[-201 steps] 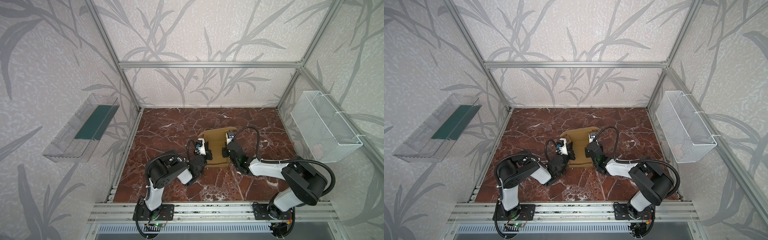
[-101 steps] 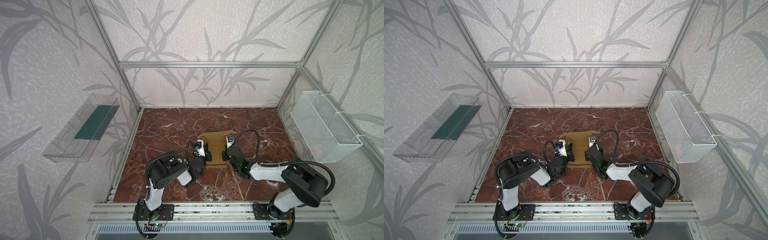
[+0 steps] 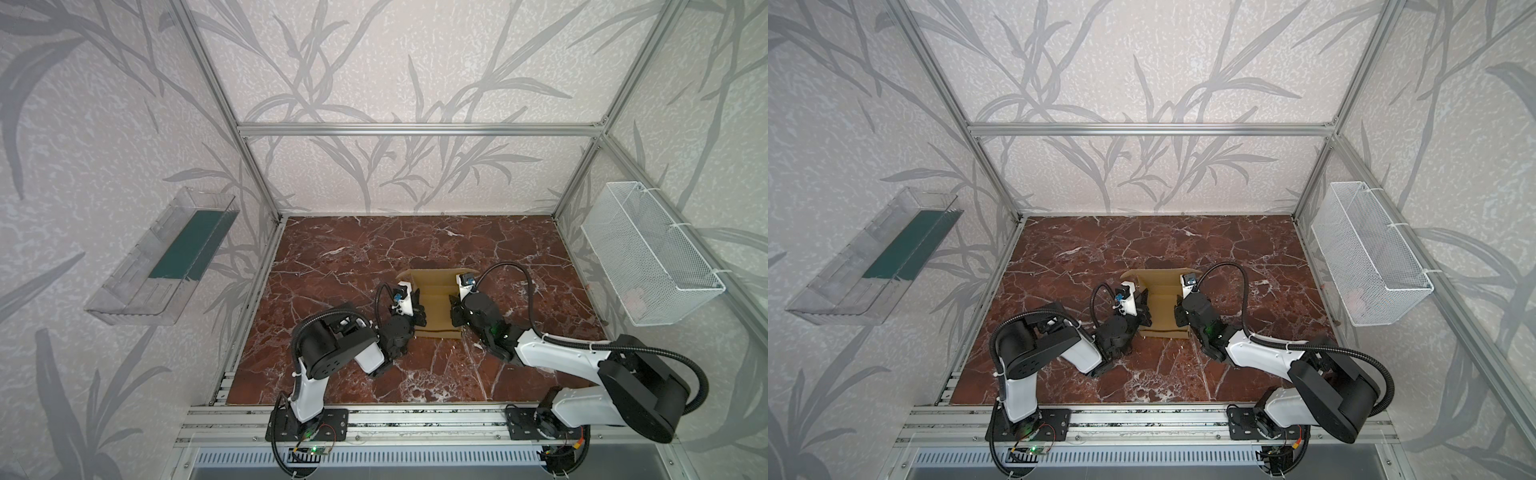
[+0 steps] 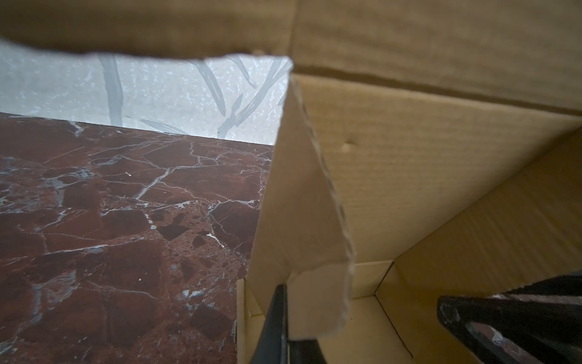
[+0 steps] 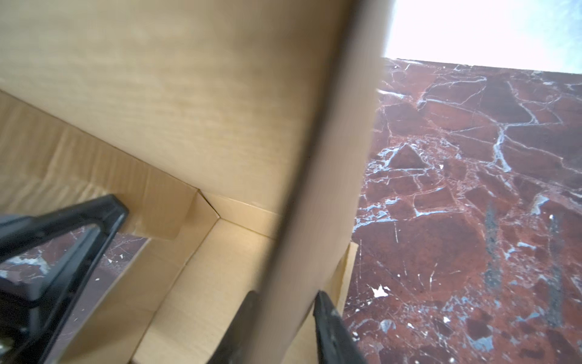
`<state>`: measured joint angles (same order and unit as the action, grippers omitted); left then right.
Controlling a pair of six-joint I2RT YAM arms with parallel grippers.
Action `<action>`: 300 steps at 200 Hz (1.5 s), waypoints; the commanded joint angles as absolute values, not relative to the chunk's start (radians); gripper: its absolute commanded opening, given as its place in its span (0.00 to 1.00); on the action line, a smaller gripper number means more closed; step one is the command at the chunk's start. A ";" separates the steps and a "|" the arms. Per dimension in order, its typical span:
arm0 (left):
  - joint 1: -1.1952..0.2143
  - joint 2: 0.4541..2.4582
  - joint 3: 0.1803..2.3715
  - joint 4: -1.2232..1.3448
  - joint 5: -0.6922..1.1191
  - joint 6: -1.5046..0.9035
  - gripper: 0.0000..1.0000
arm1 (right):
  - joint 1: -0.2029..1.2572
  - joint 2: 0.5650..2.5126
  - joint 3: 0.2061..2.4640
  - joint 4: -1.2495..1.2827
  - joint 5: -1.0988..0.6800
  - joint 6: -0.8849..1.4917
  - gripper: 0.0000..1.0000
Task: Assemble paper box
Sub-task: Fold the lid at the center of the table.
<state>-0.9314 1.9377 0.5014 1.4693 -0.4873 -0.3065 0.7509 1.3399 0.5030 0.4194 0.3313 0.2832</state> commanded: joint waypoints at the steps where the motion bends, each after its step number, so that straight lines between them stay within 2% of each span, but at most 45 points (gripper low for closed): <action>1: -0.945 1.945 0.486 1.418 -0.447 -0.289 0.00 | 0.748 1.302 0.510 0.405 0.273 0.263 0.30; 59: -0.948 1.933 0.493 1.417 -0.432 -0.256 0.00 | 0.739 1.306 0.526 0.354 0.279 0.264 0.21; 130: -0.991 1.976 0.505 1.417 -0.468 -0.276 0.00 | 0.739 1.328 0.505 0.325 0.386 0.326 0.09; 253: -0.995 2.012 0.497 1.419 -0.537 -0.335 0.00 | 0.760 1.371 0.424 0.409 0.402 0.368 0.02; 300: -1.013 2.025 0.500 1.419 -0.566 -0.348 0.03 | 0.800 1.371 0.408 0.422 0.477 0.380 0.00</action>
<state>-0.9947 1.9869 0.5026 1.4906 -0.5583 -0.3141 0.7670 1.3590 0.4316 0.4522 0.4679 0.3557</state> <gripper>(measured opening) 0.048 0.047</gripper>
